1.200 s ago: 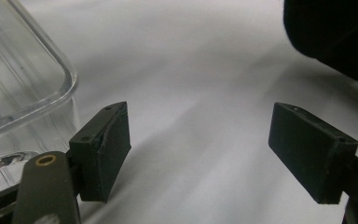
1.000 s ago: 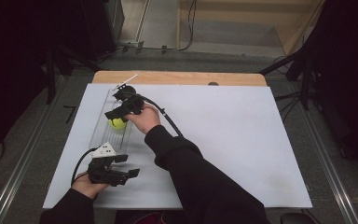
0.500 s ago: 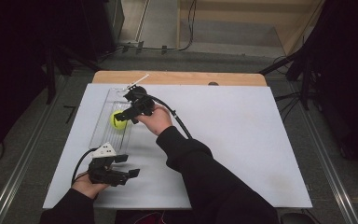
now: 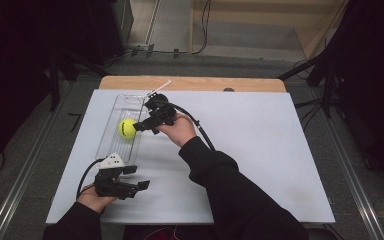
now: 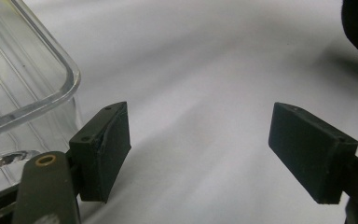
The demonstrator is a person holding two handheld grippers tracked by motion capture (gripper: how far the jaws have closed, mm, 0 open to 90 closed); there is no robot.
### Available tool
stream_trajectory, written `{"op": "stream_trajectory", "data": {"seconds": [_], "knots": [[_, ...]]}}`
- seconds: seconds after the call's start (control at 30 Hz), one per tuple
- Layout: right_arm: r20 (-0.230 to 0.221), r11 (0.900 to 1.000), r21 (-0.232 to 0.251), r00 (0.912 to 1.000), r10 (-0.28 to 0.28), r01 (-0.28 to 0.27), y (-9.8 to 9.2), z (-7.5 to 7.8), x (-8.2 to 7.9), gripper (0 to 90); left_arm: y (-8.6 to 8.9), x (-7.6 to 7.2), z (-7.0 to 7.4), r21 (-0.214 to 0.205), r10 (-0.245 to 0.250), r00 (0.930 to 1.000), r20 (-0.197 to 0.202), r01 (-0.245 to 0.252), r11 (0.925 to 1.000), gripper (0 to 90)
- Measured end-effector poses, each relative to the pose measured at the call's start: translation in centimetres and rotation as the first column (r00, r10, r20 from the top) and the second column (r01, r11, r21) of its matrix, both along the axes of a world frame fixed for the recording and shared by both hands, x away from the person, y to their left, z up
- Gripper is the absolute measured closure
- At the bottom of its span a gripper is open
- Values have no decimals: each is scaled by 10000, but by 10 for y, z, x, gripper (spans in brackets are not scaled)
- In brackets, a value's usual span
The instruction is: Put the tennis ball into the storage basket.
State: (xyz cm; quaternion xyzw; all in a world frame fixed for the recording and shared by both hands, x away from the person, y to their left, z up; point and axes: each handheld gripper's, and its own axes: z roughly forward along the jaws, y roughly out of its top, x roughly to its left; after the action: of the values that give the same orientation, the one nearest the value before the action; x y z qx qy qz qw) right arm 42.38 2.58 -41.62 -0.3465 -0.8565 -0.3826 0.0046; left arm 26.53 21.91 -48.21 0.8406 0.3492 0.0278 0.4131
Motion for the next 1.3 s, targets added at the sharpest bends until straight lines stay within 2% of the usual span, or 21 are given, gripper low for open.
{"op": "stream_trajectory", "data": {"seconds": [0.5,0.87,1.3], "knots": [[17,9999,-53,9999,124,-124,-27,2,-15,193,1,1,0,-31,10,10000,0,-10,10000,211],[18,9998,-50,9999,170,-170,-49,-6,-24,202,1,1,0,-2,17,10000,12,-17,10000,211],[-71,10000,-5,9999,-73,73,-79,-11,-39,209,0,0,0,-4,42,10000,-35,-42,10000,211]]}}
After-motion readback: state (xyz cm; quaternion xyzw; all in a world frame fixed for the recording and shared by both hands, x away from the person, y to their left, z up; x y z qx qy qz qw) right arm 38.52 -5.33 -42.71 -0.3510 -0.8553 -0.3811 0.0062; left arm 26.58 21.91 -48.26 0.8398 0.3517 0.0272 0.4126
